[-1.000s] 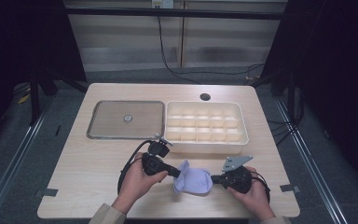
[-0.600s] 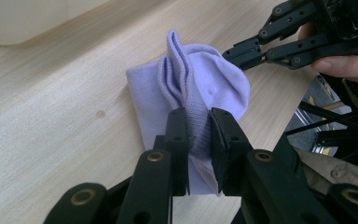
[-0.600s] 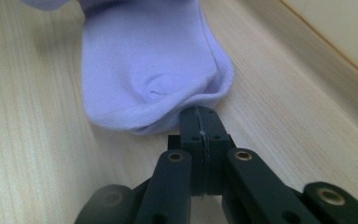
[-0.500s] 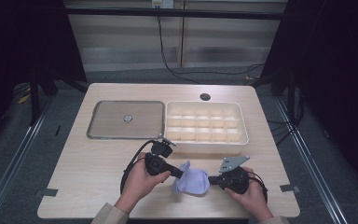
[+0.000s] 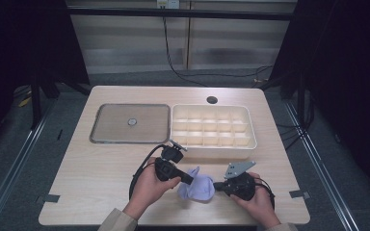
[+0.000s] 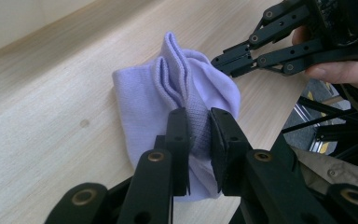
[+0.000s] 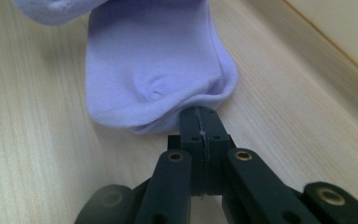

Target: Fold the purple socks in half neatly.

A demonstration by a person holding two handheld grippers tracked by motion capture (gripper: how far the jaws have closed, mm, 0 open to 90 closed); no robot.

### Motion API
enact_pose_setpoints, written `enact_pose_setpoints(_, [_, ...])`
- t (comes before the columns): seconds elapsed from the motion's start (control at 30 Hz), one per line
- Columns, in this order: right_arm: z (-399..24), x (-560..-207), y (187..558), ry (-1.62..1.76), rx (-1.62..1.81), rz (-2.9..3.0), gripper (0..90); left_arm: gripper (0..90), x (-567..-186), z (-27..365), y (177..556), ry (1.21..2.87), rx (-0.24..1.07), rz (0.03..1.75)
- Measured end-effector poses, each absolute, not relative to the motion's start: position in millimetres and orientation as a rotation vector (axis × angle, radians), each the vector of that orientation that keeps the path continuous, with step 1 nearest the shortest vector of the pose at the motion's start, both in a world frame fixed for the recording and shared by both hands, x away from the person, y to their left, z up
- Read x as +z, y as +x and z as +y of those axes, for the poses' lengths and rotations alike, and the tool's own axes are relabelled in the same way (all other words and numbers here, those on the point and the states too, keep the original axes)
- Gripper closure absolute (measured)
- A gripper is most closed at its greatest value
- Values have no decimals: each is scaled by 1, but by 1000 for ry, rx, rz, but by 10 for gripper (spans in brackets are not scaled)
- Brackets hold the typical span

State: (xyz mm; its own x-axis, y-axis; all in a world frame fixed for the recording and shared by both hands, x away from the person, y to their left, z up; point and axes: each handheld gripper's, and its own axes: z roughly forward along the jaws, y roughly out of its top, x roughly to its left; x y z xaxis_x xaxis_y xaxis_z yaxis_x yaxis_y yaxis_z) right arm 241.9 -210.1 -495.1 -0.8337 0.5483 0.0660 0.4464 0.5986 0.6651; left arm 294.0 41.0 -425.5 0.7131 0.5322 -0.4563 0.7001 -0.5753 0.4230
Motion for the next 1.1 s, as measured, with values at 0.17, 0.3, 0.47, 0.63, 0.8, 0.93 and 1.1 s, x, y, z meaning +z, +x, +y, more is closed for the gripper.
enact_pose_setpoints(0.17, [-209, -495, 242, 830, 1054, 2679, 900, 782, -427, 36, 294, 2338, -383, 926])
enact_pose_setpoints(0.3, [-208, -495, 242, 828, 1064, 2683, 900, 782, -426, 36, 294, 2337, -381, 927])
enact_pose_setpoints(0.47, [-206, -495, 242, 820, 1073, 2684, 900, 782, -426, 36, 294, 2340, -382, 926])
enact_pose_setpoints(0.63, [-203, -496, 242, 798, 1071, 2690, 900, 782, -427, 36, 293, 2348, -378, 925])
enact_pose_setpoints(0.8, [-203, -495, 241, 814, 1080, 2689, 899, 782, -427, 35, 293, 2351, -375, 929])
enact_pose_setpoints(0.93, [-202, -496, 241, 793, 1079, 2692, 897, 782, -427, 33, 293, 2352, -377, 926])
enact_pose_setpoints(1.1, [-202, -495, 241, 796, 1080, 2694, 896, 782, -429, 30, 292, 2357, -381, 927])
